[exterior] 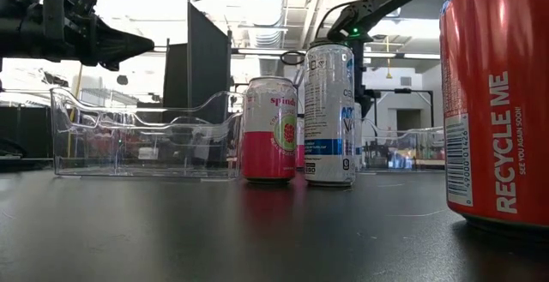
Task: Sort soda cans
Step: Put the middle right white and blue soda can into the top right transparent bin, then put the top white-blue soda can into the top right transparent bin
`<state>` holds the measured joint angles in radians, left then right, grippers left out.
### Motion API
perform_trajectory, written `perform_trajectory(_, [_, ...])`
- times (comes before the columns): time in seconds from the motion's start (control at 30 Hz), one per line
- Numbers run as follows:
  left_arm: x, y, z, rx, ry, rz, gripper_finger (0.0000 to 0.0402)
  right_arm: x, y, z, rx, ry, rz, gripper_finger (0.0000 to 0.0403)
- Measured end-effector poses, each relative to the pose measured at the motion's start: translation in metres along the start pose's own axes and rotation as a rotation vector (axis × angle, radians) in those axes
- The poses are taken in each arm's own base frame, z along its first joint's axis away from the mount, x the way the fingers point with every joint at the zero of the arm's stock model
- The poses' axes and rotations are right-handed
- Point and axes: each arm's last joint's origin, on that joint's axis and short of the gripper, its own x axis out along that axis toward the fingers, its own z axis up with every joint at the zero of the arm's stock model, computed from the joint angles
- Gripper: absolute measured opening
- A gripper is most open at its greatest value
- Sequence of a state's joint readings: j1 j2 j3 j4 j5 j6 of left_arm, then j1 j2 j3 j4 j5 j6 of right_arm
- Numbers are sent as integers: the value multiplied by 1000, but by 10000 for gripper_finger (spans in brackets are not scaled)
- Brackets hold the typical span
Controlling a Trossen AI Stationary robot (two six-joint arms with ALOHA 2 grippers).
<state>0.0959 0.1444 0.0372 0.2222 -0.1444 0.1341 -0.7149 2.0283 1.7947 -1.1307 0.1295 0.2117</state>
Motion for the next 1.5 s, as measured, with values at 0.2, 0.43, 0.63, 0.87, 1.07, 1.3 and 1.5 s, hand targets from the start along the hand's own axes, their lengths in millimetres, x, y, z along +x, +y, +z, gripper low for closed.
perform_trajectory(0.2, [0, 0, 0, 0, 0, 0, 32, -8, 4, 3, -33, -25, 6, 386])
perform_trajectory(0.43, [0, 0, 0, 0, 0, 0, 32, -28, 13, 6, -67, -57, 22, 386])
perform_trajectory(0.63, [0, 0, 0, 0, 0, 0, 32, -49, 15, 7, -77, -60, 16, 386])
perform_trajectory(0.87, [0, 0, 0, 0, 0, 0, 32, -83, 9, 11, -81, -115, -45, 386])
perform_trajectory(1.07, [0, 0, 0, -1, 0, 0, 32, -119, 22, 0, -185, -125, -37, 386])
perform_trajectory(1.3, [0, 0, 0, 0, 0, 0, 32, -147, 89, -36, -489, -156, 22, 386])
perform_trajectory(1.5, [0, 0, 0, 0, 0, 0, 32, -165, 152, -78, -700, -196, 115, 386])
